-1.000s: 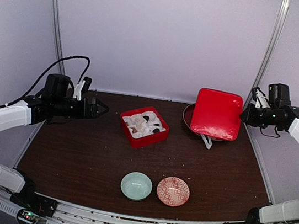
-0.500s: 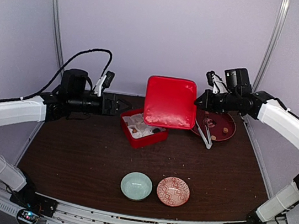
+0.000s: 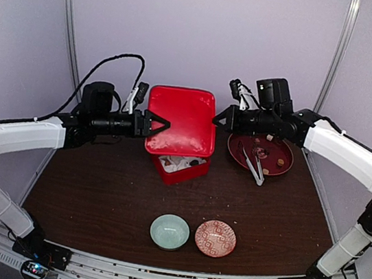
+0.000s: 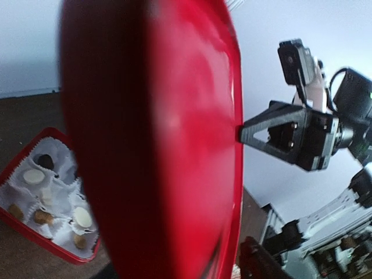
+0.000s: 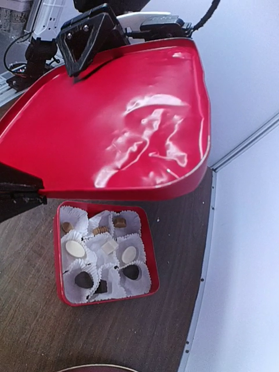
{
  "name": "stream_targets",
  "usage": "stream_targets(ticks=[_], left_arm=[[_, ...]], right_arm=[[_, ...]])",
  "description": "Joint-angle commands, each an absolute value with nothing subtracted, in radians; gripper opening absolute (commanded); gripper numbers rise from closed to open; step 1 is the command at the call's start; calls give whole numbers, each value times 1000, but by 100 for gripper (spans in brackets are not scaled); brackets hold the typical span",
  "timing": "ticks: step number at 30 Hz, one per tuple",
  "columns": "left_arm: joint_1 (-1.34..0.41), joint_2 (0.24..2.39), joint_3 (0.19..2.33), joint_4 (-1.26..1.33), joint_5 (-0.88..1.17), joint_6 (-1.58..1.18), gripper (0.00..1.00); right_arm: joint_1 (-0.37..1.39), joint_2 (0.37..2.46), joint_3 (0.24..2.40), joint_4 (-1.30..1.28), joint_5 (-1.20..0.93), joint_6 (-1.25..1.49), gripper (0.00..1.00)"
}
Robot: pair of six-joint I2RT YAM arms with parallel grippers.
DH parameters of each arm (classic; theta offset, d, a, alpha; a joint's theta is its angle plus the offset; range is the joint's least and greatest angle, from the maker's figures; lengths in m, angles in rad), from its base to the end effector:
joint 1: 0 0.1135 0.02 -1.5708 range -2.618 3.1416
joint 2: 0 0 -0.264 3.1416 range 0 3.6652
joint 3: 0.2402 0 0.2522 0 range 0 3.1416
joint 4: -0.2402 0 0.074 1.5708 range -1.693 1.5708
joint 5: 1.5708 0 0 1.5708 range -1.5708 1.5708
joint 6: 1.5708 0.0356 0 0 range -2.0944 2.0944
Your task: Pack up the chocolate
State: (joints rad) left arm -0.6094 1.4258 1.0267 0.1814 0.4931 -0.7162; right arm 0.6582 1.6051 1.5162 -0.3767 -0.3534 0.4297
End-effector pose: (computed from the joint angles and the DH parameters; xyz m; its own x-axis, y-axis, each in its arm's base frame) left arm 0.2640 -0.2048 0.3121 -0.7134 -0.2073 -0.6694 0.5499 0.4264 -0.7181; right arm 0.2886 0.2387 0.3671 -0.6639 -0.0193 -0.7476 -0.5962 0.6172 0.5135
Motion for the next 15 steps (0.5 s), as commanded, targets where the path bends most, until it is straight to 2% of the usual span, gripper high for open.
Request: stream_targets(ticks=[1,5,10,13,15], left_arm=[[-616,1435,1031,340,529,-768,45],[-620,1407,1015,359,510,-756,24],[-629,1356,1020,258,437,-655,8],[-631,1323,1031,171,377,-578,0],[-631,1301,1034,122,336,-532,0]], right_arm=[[673,1603,1537,-268,-392,468,0],[673,1595,1513,-225,-405,484,0],[671,1597,1495,-175,-441,515,0],[668,1591,1494,-149,-459,537,19],[660,1584,1490,-133,-474,556,31]])
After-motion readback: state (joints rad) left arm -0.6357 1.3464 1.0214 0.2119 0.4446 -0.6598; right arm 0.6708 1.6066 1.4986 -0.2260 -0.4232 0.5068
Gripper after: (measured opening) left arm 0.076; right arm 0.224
